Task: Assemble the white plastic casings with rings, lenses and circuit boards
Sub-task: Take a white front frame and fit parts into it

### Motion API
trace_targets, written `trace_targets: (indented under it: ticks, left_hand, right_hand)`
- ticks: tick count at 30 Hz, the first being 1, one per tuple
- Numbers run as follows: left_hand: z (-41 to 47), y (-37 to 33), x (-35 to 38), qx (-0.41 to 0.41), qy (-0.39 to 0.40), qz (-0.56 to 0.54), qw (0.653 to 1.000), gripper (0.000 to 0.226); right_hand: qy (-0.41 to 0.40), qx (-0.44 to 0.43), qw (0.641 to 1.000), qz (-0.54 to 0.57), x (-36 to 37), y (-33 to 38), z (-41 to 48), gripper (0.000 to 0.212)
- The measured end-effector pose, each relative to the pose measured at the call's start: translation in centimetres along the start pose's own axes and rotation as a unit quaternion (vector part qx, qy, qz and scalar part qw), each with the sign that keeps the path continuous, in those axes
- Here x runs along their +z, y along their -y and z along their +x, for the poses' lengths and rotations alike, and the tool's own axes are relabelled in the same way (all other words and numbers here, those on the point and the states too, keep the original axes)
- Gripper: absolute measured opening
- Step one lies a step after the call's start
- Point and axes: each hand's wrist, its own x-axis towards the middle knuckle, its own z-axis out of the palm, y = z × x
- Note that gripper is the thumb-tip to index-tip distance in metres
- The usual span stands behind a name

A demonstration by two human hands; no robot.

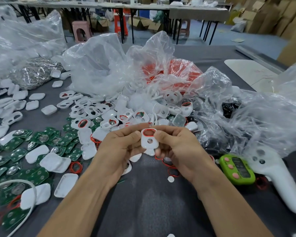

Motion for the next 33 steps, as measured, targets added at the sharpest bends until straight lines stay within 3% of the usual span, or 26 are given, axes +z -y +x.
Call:
trace_targets:
  ticks: [4, 8, 12, 15, 17, 19, 22, 25, 27, 31, 33]
  left_hand:
    - [-0.1, 0.1, 0.1, 0.008, 0.002, -0.015, 1.000, 0.022]
    - [-0.1, 0.4, 0.0, 0.040, -0.062, 0.027, 0.997, 0.026]
    - [-0.5, 0.5, 0.1, 0.113, -0.123, 0.113, 0.979, 0.040]
    - [-0.4, 0.6, 0.4, 0.142, -0.154, 0.151, 0.966, 0.040]
    - [-0.4, 0.7, 0.7, 0.130, -0.117, 0.160, 0.972, 0.034]
    - [-0.5, 0.9, 1.2, 0.114, -0.077, 0.155, 0.978, 0.022]
    - [-0.6, 0.9, 1.3, 0.102, -0.081, 0.137, 0.982, 0.016]
    - [-0.4, 0.8, 1.3, 0.068, -0.104, 0.093, 0.988, 0.021]
    - [-0.3, 0.6, 1.1, 0.047, -0.118, 0.062, 0.990, 0.021]
    - [0.1, 0.6, 0.2, 0.004, -0.106, 0.025, 0.994, 0.015]
    - [0.3, 0.6, -0.2, -0.018, -0.085, 0.009, 0.996, 0.014]
  right_hand:
    - [0.001, 0.006, 1.000, 0.016, 0.1, 0.2, -0.2, 0.019]
    - [-0.083, -0.056, 0.990, -0.096, 0.4, -0.4, 0.0, 0.012]
    - [-0.005, -0.092, 0.989, -0.112, 0.8, -1.2, -0.2, 0.018]
    - [0.020, -0.049, 0.998, -0.018, 0.8, -0.9, -0.1, 0.013]
    - [0.048, -0.005, 0.996, 0.074, 0.8, -0.7, -0.1, 0.021]
    - [0.042, 0.008, 0.995, 0.085, 0.7, -0.6, 0.0, 0.023]
    - [-0.013, -0.010, 0.999, -0.044, 0.3, -0.9, 0.2, 0.026]
    - [-0.051, -0.038, 0.965, -0.256, -0.1, -0.9, 0.0, 0.034]
    - [-0.088, -0.060, 0.948, -0.298, -0.6, -0.4, 0.0, 0.032]
    - [-0.259, -0.147, 0.875, -0.383, -3.7, 1.6, 0.8, 0.021]
    - [-0.279, -0.152, 0.845, -0.430, -4.8, 2.8, 1.0, 0.021]
